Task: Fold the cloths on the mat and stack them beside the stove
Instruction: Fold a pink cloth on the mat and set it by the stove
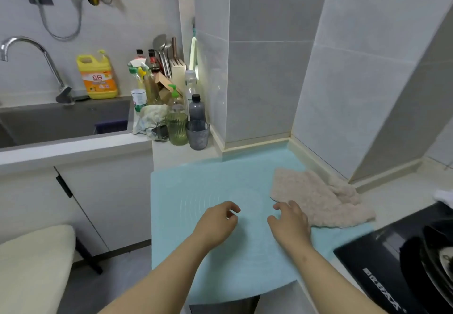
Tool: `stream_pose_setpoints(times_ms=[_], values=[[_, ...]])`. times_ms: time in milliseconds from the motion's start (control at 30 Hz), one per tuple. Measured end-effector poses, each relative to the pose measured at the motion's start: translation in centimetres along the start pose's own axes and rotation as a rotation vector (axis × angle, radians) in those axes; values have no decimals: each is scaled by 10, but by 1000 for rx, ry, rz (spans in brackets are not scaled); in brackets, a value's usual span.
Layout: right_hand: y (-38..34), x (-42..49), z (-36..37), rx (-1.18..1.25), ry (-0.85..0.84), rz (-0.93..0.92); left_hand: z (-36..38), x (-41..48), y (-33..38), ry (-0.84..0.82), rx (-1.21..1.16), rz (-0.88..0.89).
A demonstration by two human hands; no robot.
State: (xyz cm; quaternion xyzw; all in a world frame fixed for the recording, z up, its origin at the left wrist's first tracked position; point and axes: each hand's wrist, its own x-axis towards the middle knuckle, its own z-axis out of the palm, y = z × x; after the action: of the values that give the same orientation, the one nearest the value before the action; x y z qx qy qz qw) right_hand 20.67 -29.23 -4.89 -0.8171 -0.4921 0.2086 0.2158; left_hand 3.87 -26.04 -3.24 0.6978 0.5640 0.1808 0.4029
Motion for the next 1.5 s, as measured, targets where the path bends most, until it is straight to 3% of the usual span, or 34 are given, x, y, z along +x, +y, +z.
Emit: stream_pose_setpoints(times_ms=[233, 367, 467, 600, 833, 967, 1133, 1267, 1400, 1500], values=[[19, 54, 11, -117, 52, 258, -20, 84, -36, -178, 23, 29], [-2, 59, 31, 22, 367, 350, -28, 116, -54, -300, -72, 46], [-28, 53, 49, 81, 476, 418, -37, 133, -59, -395, -136, 64], [-60, 42, 75, 311, 371, 500, -50, 156, -68, -404, -57, 121], [-103, 13, 85, 532, 260, 494, -59, 154, -62, -517, -391, -69], [-116, -3, 91, 600, 200, 486, -57, 152, -66, -545, -353, 18], [-131, -7, 93, 634, 74, 458, -61, 159, -69, -643, -280, -44], [-133, 8, 83, 769, 200, 543, -65, 167, -64, -789, -68, 67], [-132, 27, 78, 350, 506, 577, -74, 181, -63, -960, -17, 111], [-130, 35, 80, 11, 490, 556, -84, 191, -61, -1060, 26, 139]])
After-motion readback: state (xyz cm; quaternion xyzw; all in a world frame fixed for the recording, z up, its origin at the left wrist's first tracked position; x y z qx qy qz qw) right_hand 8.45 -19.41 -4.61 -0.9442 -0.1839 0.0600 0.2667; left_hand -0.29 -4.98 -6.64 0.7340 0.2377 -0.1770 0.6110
